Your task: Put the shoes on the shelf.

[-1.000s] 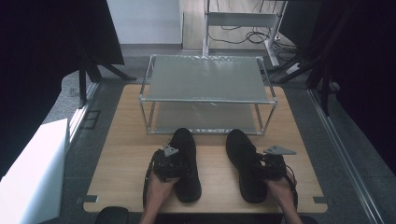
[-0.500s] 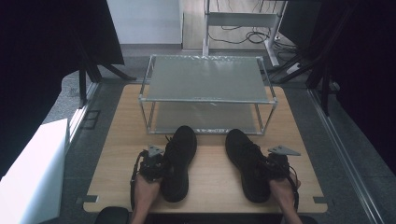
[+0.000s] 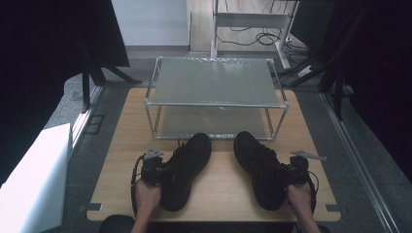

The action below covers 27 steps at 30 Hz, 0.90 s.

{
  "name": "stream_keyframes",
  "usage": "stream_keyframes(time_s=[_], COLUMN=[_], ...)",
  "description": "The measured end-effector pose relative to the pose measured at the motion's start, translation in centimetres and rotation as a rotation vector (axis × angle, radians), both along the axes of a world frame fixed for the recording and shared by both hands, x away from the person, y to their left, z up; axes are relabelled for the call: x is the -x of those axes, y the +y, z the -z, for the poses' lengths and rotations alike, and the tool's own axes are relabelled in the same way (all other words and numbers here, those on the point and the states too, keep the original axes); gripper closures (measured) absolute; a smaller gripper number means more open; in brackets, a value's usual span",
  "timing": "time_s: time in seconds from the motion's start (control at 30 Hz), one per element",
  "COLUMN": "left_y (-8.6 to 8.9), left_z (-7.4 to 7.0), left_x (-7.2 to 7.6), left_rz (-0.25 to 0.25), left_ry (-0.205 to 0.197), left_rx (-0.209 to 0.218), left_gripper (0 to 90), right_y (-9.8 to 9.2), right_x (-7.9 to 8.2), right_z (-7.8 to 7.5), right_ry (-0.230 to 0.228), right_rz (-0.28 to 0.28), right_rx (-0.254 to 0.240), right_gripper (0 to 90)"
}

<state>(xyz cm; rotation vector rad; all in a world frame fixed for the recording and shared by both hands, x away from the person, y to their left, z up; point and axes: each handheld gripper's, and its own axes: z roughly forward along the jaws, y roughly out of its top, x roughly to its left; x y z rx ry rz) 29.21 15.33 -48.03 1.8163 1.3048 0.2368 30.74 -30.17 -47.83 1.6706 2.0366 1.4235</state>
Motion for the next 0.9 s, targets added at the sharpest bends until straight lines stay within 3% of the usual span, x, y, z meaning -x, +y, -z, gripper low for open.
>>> stream_keyframes(time_s=[0.17,0.4,0.73,0.9], left_y=[0.5,0.5,0.1,0.1], left_z=[-0.7,-1.7,-3.7,-4.1], left_x=[0.2,0.6,1.4,1.6], left_rz=[0.009,0.015,0.015,0.022], left_ry=[-0.005,-0.032,-0.089,-0.098], left_rx=[0.092,0.127,0.184,0.227], left_gripper=[79.7,79.7,79.5,79.4], right_y=[0.0,0.2,0.9,1.2], right_x=[0.2,0.4,0.8,0.9], right_z=[-0.5,-1.4,-2.7,-3.6], right_ry=[0.006,-0.005,-0.019,-0.032], right_rz=[-0.008,-0.022,-0.038,-0.045], right_rx=[-0.072,-0.158,-0.235,-0.267], right_gripper=[75.8,75.8,75.8,75.8])
